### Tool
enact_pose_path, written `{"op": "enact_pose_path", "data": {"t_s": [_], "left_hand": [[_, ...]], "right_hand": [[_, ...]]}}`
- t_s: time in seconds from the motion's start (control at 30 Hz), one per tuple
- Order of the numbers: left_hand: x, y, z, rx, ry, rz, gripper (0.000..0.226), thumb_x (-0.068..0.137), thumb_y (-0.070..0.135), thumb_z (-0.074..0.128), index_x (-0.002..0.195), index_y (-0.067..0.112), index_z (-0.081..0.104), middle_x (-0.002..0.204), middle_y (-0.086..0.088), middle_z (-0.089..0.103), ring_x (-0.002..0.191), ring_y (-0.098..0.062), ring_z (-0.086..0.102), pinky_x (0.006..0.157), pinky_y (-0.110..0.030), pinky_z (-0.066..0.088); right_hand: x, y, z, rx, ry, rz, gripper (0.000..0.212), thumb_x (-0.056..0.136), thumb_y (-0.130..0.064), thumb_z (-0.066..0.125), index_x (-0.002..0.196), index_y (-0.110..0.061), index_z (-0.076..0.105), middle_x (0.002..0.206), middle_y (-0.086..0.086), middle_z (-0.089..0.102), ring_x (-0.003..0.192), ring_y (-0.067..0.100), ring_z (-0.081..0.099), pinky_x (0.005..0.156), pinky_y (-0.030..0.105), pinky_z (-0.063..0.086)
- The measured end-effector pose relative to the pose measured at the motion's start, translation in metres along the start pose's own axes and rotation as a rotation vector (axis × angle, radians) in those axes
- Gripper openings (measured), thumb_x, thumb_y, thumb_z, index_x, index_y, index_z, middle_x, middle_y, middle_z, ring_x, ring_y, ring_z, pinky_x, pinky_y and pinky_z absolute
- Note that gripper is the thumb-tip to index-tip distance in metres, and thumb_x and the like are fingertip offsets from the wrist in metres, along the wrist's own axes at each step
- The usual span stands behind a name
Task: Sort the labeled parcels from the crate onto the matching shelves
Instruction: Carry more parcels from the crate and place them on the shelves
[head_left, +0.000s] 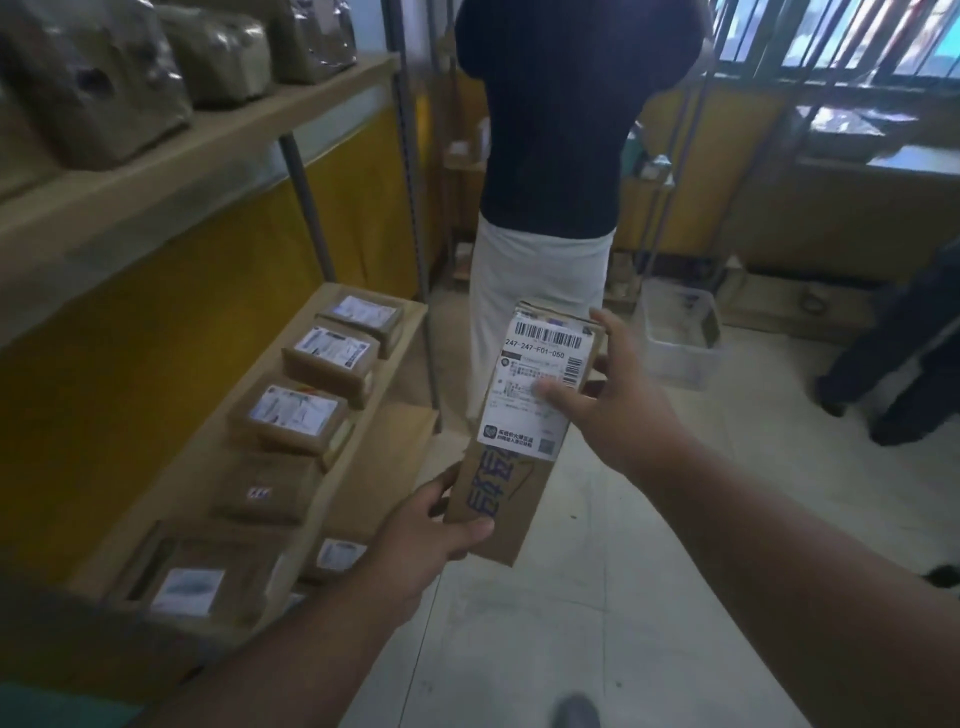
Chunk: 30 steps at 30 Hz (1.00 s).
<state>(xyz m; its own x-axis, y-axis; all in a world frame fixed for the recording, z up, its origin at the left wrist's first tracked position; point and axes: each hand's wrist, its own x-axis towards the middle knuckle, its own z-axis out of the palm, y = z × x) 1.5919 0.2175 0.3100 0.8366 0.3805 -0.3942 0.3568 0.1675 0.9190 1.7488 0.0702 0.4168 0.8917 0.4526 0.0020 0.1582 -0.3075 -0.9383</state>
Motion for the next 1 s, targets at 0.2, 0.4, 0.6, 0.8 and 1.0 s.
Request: {"op": "enact_pose_path", "data": {"t_s": [0.2, 0.4, 0.6, 0.8, 1.0], "left_hand": [[0.109, 0.029, 0.022, -0.129, 0.213, 0.047, 0.061, 0.076, 0.009, 0.083, 0.123, 0.042, 0.063, 0.115, 0.005, 0.074, 0.106, -0.019, 0.069, 0.078, -0.035, 0.056], [0.174, 0.069, 0.035, -0.209, 0.364, 0.001, 0.065, 0.067, 0.034, 0.086, 0.128, 0.043, 0.063, 0.118, 0.006, 0.072, 0.108, -0.018, 0.069, 0.084, -0.037, 0.058], [0.232, 0.09, 0.012, -0.308, 0.488, -0.02, 0.044, 0.084, 0.022, 0.078, 0.124, 0.036, 0.066, 0.111, 0.004, 0.075, 0.103, -0.019, 0.07, 0.078, -0.033, 0.055], [0.307, 0.104, -0.023, -0.403, 0.497, -0.05, 0.042, 0.087, 0.017, 0.075, 0.123, 0.035, 0.065, 0.112, 0.006, 0.075, 0.101, -0.016, 0.072, 0.075, -0.03, 0.055], [0.374, 0.127, -0.031, -0.574, 0.551, -0.096, 0.027, 0.09, 0.018, 0.073, 0.115, 0.028, 0.069, 0.101, 0.009, 0.077, 0.093, -0.015, 0.071, 0.072, -0.029, 0.056]], "right_hand": [[0.14, 0.009, -0.008, -0.002, -0.155, -0.089, 0.089, 0.082, -0.025, 0.08, 0.15, -0.04, 0.025, 0.123, -0.009, 0.065, 0.106, 0.009, 0.066, 0.09, 0.043, 0.059], [0.265, -0.005, 0.005, -0.06, -0.341, -0.143, 0.084, 0.082, -0.03, 0.08, 0.148, -0.038, 0.029, 0.12, -0.006, 0.067, 0.108, 0.015, 0.067, 0.089, 0.049, 0.058], [0.366, -0.008, 0.074, -0.07, -0.487, -0.217, 0.1, 0.07, -0.049, 0.083, 0.151, -0.04, 0.024, 0.125, -0.013, 0.067, 0.116, 0.012, 0.062, 0.091, 0.051, 0.056], [0.451, -0.003, 0.13, -0.115, -0.589, -0.239, 0.082, 0.084, -0.031, 0.078, 0.147, -0.045, 0.026, 0.125, -0.014, 0.067, 0.113, 0.011, 0.064, 0.088, 0.052, 0.058], [0.514, -0.003, 0.171, -0.277, -0.757, -0.269, 0.055, 0.094, -0.024, 0.067, 0.142, -0.036, 0.044, 0.125, -0.014, 0.067, 0.112, 0.01, 0.065, 0.092, 0.046, 0.057]]}}
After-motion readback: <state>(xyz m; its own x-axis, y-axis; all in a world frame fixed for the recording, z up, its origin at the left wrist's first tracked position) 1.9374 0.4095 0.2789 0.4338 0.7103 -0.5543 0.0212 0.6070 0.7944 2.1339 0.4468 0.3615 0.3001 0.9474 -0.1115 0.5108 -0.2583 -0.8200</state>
